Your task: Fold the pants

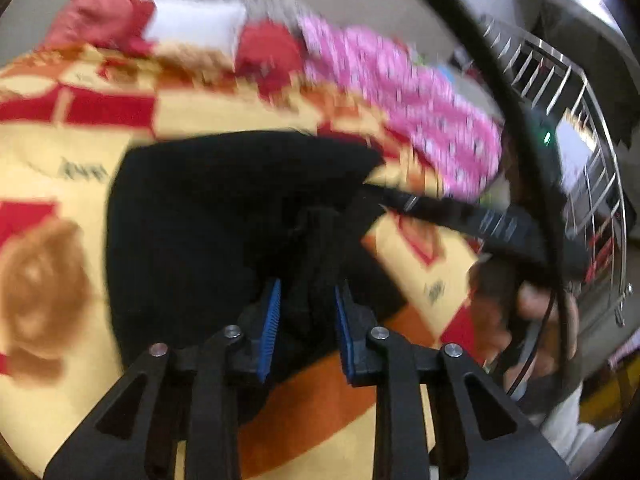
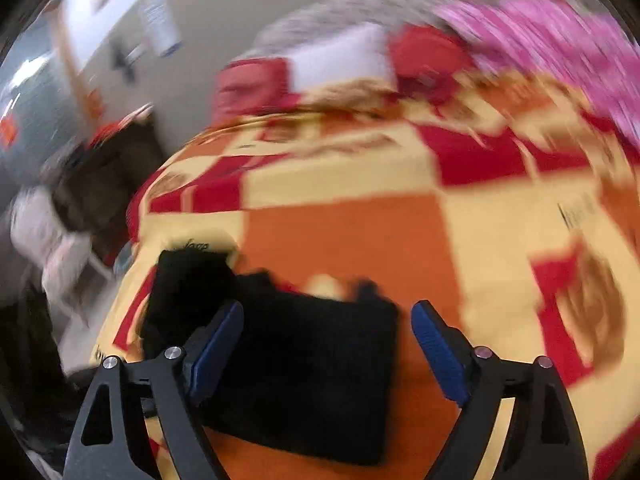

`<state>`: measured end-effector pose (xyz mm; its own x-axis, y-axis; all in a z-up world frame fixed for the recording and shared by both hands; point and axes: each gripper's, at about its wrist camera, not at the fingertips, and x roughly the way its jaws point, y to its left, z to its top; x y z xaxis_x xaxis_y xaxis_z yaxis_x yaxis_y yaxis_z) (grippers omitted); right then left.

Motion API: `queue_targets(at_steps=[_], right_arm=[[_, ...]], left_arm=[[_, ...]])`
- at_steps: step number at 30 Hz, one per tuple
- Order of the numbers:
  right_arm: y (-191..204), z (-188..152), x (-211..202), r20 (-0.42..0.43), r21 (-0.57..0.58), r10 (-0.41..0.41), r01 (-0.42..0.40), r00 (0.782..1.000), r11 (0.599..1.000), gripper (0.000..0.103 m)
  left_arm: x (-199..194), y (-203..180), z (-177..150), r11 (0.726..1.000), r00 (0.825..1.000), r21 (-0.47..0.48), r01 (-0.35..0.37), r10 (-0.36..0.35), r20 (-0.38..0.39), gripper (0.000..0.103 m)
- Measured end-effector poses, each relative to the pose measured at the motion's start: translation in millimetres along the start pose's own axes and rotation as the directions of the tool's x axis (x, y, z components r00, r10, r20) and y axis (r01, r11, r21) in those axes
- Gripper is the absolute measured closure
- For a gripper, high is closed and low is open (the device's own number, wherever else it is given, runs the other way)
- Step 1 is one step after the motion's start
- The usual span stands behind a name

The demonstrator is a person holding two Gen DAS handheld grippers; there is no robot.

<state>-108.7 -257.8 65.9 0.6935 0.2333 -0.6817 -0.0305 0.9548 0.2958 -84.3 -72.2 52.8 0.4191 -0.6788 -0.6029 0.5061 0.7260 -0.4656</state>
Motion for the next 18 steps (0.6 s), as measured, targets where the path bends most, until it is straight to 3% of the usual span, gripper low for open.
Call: queue_targets(at_steps=[2, 3, 6, 10, 13, 14, 15, 17, 18], right_arm=[[-21.0, -8.7, 1.9, -0.019, 0.092, 0.038, -0.036, 0.999, 0.995, 0.015], [-25.5, -12.3, 3.7, -0.022, 0.123, 0.089, -0.086, 0.996, 0.989, 0.015], [-21.0, -16.9, 7.3, 0.007, 0.150, 0.246, -0.244, 0.969, 0.958, 0.012], [-4.6, -13.6, 19.8, 0.012, 0.129, 0.304, -0.302, 0.953, 0.944, 0.008], [17.7, -14.2, 46.2, -0.024, 0.071, 0.276, -0.274, 0.961, 0.959, 0.009], [24.1, -14.7, 53.6, -0.025, 0.053, 0.259, -0.258, 0.965, 0.965, 0.019], [36.3, -15.8, 59.7, -0.024, 0.009, 0.225, -0.225, 0.974, 0.974, 0.042], [51.8, -14.7, 59.3, -0.016, -0.065, 0.196, -0.197, 0.980, 0.978, 0.065], [55.3, -13.9, 53.5, -0.003, -0.090, 0.199, -0.198, 0.980, 0.976, 0.081]], left_arm=[[0.9, 0.6, -3.8, 0.998, 0.998, -0.011, 0.055, -0.055, -0.031, 0.073], [-8.9, -2.9, -3.6, 0.998, 0.998, 0.017, 0.062, -0.062, -0.030, 0.063], [-42.3, -2.9, -4.0, 0.997, 1.000, 0.070, 0.011, -0.013, 0.022, 0.040], [-64.3, 16.0, -3.1, 0.988, 0.988, 0.056, -0.144, 0.140, 0.071, 0.039], [-55.1, 35.6, -6.7, 0.983, 0.982, -0.007, -0.181, 0.181, 0.056, 0.039], [-48.6, 39.7, -8.0, 0.982, 0.981, -0.026, -0.188, 0.189, 0.044, 0.039], [-40.7, 42.6, -9.7, 0.980, 0.980, -0.036, -0.194, 0.195, 0.028, 0.039], [-30.4, 43.6, -13.9, 0.979, 0.980, -0.046, -0.200, 0.200, -0.007, 0.039], [-28.8, 41.2, -13.4, 0.980, 0.981, -0.051, -0.194, 0.193, -0.009, 0.039]])
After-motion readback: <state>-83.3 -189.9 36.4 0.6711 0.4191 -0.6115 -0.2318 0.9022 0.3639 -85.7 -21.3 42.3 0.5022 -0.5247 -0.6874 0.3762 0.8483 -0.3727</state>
